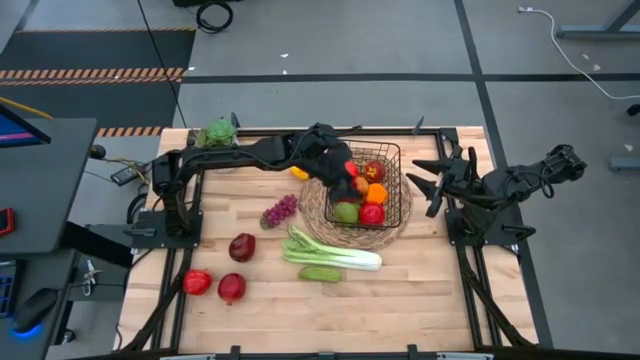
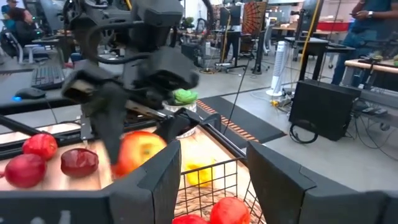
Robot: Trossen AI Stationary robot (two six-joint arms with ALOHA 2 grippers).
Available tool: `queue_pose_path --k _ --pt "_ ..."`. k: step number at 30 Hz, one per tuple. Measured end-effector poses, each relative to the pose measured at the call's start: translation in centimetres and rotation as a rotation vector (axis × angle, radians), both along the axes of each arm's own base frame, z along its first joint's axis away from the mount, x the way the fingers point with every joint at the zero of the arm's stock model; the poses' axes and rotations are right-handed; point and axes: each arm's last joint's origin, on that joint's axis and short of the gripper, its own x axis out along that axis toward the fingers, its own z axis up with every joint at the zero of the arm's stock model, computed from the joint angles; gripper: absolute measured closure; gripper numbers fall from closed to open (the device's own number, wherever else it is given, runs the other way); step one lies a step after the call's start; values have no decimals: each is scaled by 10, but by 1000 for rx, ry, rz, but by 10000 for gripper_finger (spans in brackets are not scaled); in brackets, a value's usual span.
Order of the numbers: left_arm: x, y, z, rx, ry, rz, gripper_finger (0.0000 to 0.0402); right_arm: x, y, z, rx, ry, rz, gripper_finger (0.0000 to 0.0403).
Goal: Build produce basket
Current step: Put the bottom right apple into the wire basket
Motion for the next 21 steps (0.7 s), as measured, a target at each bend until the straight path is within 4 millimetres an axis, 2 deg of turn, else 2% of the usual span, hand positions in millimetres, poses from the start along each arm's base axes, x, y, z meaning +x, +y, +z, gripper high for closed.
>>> queue_pose_path --k 3,10,21 --pt "0 1 0 -110 40 101 108 0 0 0 -2 2 10 215" --pt "0 0 0 -266 81 188 108 0 0 0 -7 6 16 215" --pt "5 -13 4 -371 72 206 108 0 0 0 -8 7 18 215"
